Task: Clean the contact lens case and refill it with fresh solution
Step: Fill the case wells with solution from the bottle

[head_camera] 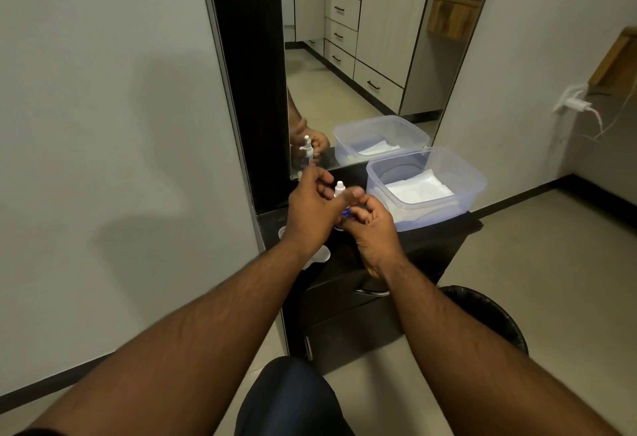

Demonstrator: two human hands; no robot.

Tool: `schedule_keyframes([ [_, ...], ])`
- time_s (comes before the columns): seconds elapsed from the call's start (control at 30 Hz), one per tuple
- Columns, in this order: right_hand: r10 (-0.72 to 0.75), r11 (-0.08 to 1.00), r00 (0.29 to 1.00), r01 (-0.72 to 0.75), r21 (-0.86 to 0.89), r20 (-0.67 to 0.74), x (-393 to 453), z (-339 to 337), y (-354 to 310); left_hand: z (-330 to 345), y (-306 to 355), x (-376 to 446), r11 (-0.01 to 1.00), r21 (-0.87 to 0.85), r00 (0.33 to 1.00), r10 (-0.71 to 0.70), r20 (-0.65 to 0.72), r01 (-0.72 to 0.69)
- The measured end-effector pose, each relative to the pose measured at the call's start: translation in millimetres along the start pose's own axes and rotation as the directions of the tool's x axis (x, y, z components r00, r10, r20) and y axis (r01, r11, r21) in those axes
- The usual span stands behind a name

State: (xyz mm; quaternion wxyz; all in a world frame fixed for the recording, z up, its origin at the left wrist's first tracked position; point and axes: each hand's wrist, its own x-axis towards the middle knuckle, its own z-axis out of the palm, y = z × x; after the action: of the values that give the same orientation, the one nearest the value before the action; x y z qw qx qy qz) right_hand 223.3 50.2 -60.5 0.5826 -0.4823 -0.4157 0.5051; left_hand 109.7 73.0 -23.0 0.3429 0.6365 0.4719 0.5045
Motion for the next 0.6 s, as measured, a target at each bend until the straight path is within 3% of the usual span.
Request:
schedule_keyframes([
  [0.07,0.003,1.0,1.0,-0.003,-0.005,-0.006,-0.1,0.2,-0.8,2.7,1.4,3.6,0.999,0.049,1.0,-0.02,0.024,0.019],
  [0.27,-0.013,0.996,0.999,0.017,0.085,-0.049,0.0,2.3,1.5,-6.7,7.5,15.0,0.991,-0.063,0.981,-0.104,0.163,0.115],
  [0.43,-0.011,0.999,0.999,0.013,0.04,-0.038,-3.1,3.8,-0.8,-2.2,8.5,14.7,0.995,0.092,0.995,-0.051,0.083,0.043],
  [0.6,-0.021,1.0,1.0,0.021,0.013,0.003,-5.2,4.2,-2.3,-11.8,10.1,14.9,0.991,0.115,0.967,0.034,0.251,-0.065],
])
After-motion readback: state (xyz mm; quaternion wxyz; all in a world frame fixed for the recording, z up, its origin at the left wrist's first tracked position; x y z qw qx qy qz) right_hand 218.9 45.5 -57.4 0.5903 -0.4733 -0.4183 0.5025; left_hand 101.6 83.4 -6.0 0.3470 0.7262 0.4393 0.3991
